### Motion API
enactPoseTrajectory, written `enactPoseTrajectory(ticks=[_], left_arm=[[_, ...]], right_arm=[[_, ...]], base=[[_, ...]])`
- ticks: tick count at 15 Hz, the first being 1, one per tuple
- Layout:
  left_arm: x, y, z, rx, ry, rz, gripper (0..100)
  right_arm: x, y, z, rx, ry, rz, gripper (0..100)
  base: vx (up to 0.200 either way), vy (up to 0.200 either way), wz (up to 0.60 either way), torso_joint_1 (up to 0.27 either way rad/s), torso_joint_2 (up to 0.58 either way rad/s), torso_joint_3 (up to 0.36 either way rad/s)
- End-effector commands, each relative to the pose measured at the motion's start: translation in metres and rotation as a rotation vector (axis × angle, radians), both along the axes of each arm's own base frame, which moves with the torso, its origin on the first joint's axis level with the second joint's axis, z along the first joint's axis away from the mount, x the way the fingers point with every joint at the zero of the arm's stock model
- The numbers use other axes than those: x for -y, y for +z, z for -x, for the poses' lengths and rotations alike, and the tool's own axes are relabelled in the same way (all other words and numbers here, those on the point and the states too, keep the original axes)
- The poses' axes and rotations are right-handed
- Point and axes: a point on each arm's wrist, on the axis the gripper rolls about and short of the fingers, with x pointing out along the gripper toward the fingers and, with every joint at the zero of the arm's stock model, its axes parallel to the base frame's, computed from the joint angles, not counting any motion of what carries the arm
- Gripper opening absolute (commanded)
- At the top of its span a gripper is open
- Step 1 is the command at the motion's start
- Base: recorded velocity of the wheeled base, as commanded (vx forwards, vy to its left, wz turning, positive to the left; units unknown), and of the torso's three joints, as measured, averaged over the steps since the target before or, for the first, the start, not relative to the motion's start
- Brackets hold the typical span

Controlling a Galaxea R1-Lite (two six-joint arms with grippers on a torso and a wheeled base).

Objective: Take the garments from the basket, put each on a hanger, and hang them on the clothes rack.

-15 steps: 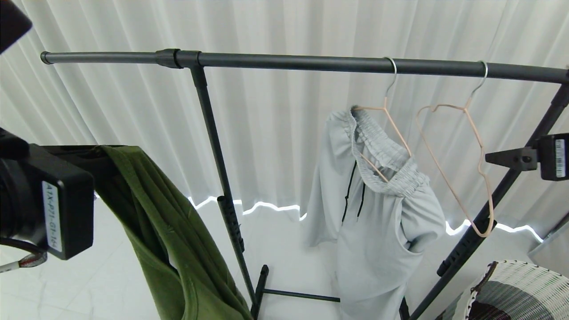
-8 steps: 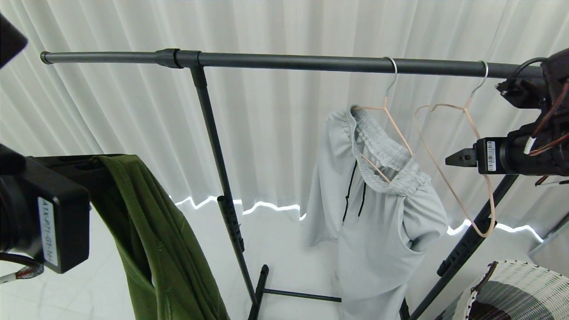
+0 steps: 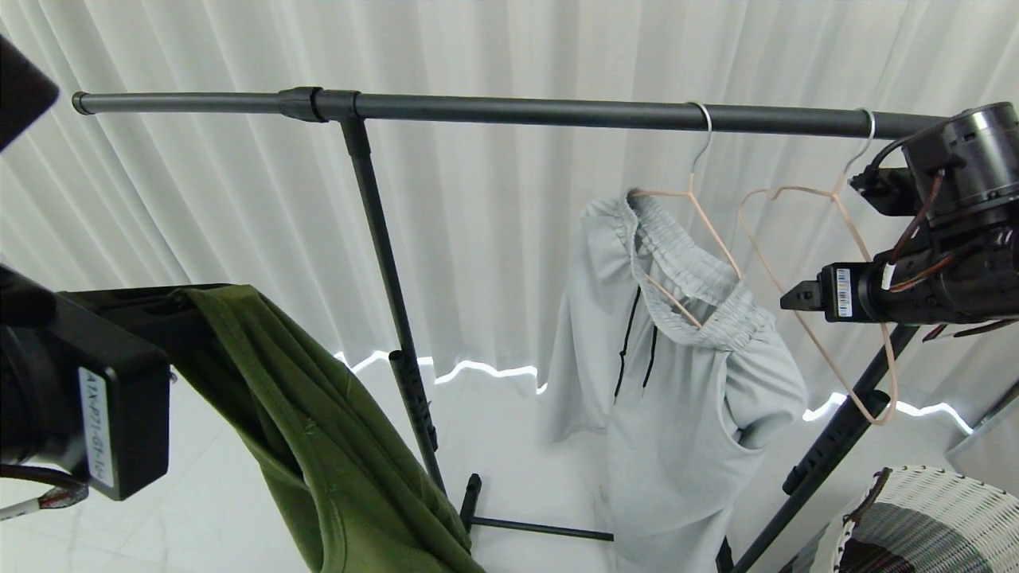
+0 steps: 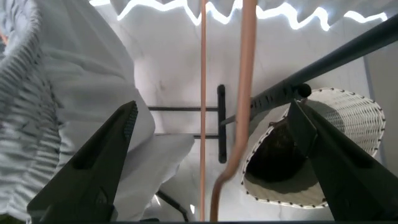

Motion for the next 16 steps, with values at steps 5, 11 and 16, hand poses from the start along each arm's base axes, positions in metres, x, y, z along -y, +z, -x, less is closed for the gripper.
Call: enactPoseTrajectory(ticks=[5,11,16], left_arm=[[-0.001,0.0,0.001,0.002,0.0,0.003,0],[0.001,0.0,0.003,0.001,-0.021,0.003,0],[0.001,0.0,0.003,0.001,-0.021,0.003,0]], right_arm=[[-0.003,0.004,-0.007,0.049,-0.007,-0.026,100],[-0.003,0.006,-0.005,0.058,-0.009,-0.026,0],[-0.001,0.01,0.0,0.07,-0.01,-0.033,0]], base=[[0.0,0.0,0.0,0.0,0.0,0.0],[0.0,0.0,0.0,0.0,0.0,0.0],[0.0,0.0,0.0,0.0,0.0,0.0]])
